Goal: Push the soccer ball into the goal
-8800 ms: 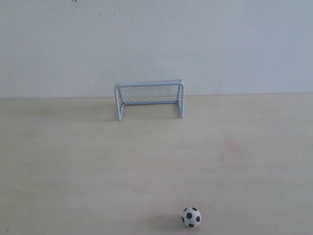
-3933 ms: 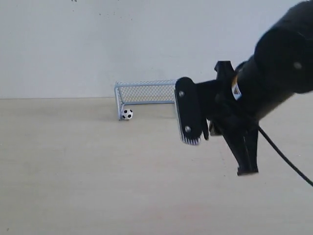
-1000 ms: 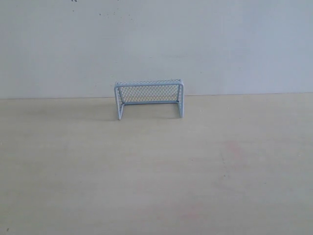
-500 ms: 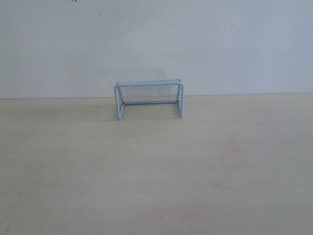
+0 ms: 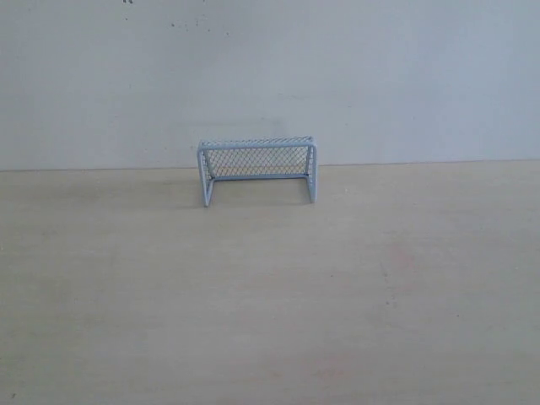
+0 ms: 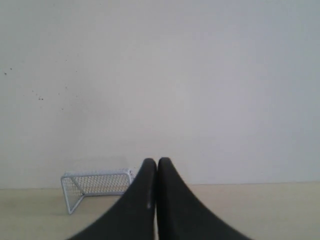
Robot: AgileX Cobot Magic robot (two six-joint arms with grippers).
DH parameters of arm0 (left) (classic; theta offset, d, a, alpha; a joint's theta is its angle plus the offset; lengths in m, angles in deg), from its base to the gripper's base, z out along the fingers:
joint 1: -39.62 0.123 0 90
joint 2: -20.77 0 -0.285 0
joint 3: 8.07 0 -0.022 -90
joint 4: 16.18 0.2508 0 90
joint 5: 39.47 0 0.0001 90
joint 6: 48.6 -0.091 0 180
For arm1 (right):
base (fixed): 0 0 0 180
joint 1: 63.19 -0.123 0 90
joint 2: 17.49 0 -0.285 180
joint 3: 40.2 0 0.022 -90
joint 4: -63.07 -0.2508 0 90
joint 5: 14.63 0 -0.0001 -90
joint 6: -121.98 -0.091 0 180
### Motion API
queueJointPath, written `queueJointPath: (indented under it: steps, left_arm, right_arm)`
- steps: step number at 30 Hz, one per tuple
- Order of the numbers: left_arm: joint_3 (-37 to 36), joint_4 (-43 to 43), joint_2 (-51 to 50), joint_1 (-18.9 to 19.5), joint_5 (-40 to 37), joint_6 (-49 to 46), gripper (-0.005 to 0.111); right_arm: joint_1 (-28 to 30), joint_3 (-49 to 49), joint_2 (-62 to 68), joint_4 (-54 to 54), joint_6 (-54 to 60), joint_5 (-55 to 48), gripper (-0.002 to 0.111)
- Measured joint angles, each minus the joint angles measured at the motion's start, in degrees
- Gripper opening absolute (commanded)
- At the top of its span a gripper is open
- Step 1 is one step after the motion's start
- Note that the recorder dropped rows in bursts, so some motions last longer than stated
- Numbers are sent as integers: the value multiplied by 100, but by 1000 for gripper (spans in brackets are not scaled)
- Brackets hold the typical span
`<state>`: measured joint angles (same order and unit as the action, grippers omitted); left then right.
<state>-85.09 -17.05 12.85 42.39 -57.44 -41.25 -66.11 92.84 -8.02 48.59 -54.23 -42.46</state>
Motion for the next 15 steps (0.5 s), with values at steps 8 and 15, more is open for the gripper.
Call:
queueJointPath:
  steps: [8, 15]
  left_arm:
    - [0, 0, 0, 0, 0, 0, 4]
    - [0, 0, 0, 0, 0, 0, 4]
  right_arm:
    - [0, -2209, -128, 43, -690, 2124, 0]
    - [0, -2819, -132, 755, -831, 2535, 0]
